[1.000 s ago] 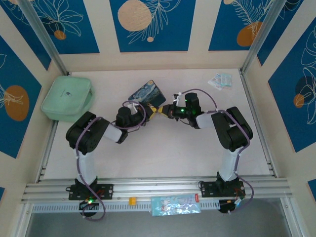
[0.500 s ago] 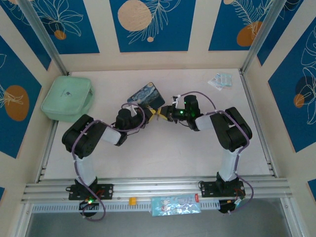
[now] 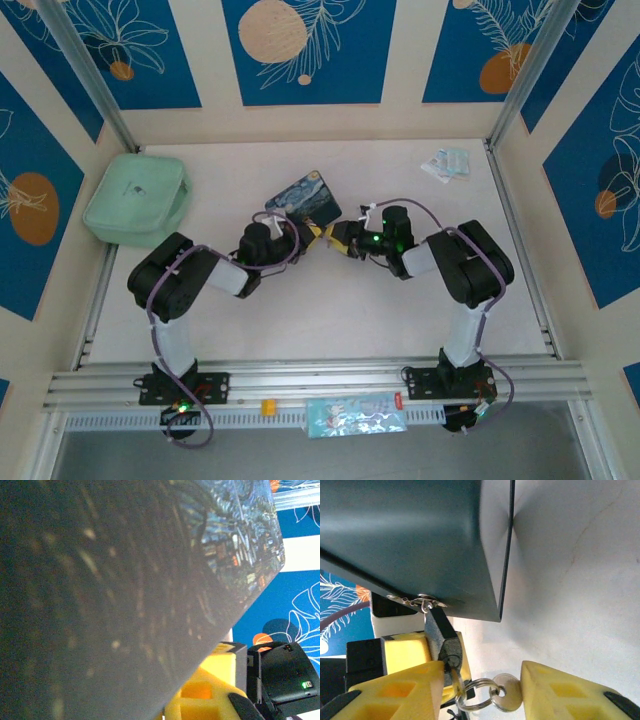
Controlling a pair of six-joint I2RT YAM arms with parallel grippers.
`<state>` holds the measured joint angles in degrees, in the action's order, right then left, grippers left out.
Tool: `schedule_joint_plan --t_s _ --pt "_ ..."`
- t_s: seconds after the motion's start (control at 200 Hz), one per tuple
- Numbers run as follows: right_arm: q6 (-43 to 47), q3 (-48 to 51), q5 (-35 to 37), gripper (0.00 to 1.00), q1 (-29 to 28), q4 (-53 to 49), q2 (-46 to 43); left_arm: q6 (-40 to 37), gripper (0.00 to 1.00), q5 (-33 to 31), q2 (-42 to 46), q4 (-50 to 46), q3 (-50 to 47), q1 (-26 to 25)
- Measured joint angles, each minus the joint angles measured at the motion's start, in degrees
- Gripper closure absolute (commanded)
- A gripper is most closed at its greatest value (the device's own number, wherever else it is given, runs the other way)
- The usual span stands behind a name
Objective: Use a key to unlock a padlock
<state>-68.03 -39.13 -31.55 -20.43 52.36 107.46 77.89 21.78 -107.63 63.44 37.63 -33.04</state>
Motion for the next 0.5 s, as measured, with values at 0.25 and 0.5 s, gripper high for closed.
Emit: schedule_joint_plan --t_s 0.25,0.5 --pt "1.62 2.86 0.87 0.52 1.18 -0.55 -6.95 -1.97 1.00 0.20 0.46 -4.11 0.04 -0.48" --pt "5.77 2.89 1.73 0.59 -0.09 -4.44 -7.91 -2.80 1.00 0.17 0.83 -5.99 0.96 -0.48"
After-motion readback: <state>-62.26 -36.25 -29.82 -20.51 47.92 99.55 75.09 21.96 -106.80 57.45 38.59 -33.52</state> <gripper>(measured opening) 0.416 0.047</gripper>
